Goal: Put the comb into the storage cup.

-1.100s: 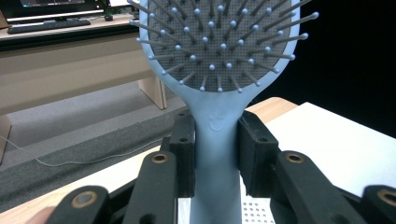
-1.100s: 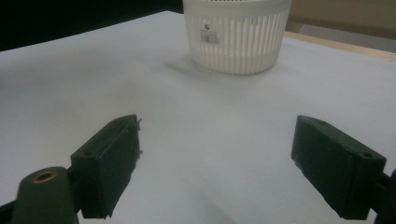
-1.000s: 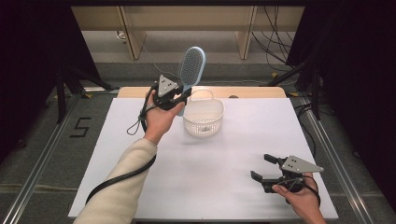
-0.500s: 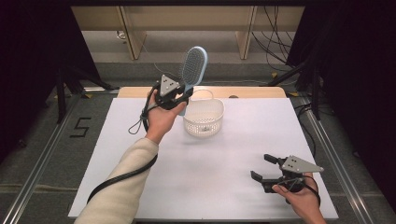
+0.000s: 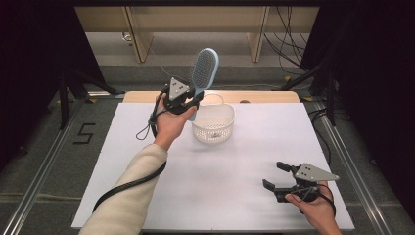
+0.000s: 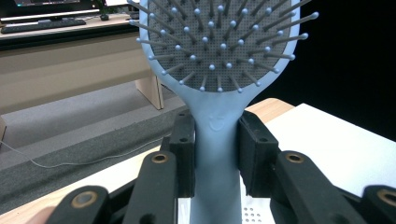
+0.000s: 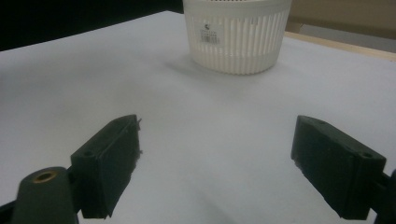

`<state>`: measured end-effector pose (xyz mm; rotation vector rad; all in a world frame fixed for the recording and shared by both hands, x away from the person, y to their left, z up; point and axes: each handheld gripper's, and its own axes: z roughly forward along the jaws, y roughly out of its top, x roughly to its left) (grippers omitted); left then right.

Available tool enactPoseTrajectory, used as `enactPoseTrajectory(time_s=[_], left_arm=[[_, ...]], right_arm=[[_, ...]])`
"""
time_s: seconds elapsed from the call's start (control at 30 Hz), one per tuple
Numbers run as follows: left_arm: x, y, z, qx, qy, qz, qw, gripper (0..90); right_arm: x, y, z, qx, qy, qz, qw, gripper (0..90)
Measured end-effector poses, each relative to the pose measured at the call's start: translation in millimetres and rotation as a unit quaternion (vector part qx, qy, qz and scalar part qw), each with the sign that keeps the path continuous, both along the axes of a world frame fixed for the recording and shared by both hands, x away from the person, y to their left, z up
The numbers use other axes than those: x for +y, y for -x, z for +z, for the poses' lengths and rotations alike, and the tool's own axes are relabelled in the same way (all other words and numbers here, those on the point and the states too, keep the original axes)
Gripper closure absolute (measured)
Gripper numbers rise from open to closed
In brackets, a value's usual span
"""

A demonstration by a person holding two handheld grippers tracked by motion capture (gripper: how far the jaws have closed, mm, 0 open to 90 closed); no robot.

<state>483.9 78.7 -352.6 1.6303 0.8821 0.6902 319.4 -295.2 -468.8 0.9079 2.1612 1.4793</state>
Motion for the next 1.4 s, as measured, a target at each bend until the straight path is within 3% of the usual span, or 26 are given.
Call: enactPoseTrajectory(time_s=[1.4], left_arm=[[-10.6, -5.3, 1.2, 0.002, -0.007, -0.007, 1.0000, 69.5]], right_arm=[[0.2, 0.0, -0.1, 0.000, -0.001, 0.001, 1.0000, 16.1]])
